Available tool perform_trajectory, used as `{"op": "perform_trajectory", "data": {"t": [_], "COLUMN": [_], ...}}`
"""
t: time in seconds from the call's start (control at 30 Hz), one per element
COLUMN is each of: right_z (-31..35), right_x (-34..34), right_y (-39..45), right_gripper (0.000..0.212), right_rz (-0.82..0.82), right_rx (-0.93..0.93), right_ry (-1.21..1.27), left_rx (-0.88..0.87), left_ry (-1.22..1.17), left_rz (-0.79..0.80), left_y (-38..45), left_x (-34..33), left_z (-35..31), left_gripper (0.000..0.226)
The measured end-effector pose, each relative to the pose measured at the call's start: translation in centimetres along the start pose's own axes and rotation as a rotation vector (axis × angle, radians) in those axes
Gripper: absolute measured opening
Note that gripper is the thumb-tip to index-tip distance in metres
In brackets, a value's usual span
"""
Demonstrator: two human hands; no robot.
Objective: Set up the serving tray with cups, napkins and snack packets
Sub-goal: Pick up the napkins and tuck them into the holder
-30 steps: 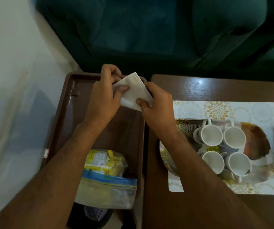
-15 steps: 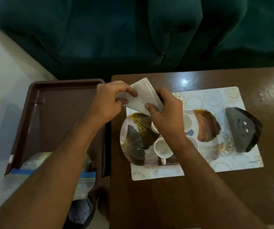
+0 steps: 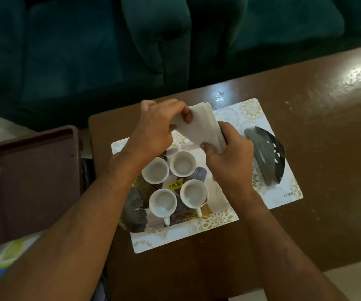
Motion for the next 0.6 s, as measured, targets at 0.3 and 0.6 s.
{"op": "perform_trajectory", "data": {"t": [0.3,0.6], "right_z": [-4.5,-8.1], "right_x": [7.3,10.6], "right_y": [-1.1,-2.4], "right_gripper": [0.027,0.018], "right_rz": [-0.306,-0.423], "right_rx": [0.031,-0.010], "right_ry": [-0.161,-0.220], "left_rx": [-0.224,-0.316], "left_ry": [0.013,-0.083], "left_rz": [-0.116,-0.095], "left_y": [4.7,6.5], "left_x": [-5.3,-9.7], "left_z": [-9.3,-13.5], "left_gripper": [0.048,0.036]}}
Point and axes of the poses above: each hand's wrist, its own y-axis towards the middle knuckle, its own x-axis out of the back of the hand, z = x × y, the point moved 8 cm from there along y, towards the middle knuckle, and after that the axes turned 5 degrees about x, right-handed, at the moved point
